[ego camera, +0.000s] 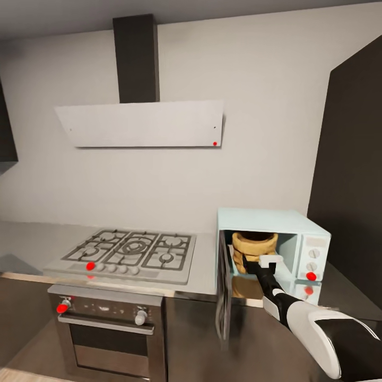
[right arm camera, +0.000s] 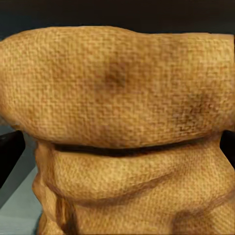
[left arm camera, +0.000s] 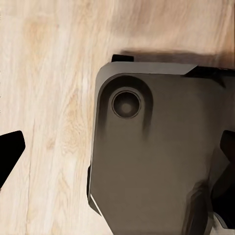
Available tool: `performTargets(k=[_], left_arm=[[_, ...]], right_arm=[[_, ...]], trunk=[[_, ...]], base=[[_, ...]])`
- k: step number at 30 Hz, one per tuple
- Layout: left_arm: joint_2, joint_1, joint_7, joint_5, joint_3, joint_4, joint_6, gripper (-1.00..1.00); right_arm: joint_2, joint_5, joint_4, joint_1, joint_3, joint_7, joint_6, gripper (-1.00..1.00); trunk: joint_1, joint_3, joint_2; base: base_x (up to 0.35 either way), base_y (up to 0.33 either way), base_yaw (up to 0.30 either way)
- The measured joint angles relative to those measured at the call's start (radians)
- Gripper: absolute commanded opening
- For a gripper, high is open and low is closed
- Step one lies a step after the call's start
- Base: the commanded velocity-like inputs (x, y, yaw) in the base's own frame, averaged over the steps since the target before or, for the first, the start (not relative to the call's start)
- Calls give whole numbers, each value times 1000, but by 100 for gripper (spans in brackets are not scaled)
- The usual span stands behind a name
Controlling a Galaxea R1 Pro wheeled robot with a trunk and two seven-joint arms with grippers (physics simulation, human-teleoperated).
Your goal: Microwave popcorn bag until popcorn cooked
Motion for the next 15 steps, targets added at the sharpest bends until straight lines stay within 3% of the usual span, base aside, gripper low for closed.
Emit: performTargets(k=[15], left_arm=[[0,0,0,0,0,0,0,100]], right_arm=[[0,0,0,0,0,0,0,100]], trunk=[[0,0,0]], base=[[91,0,0]])
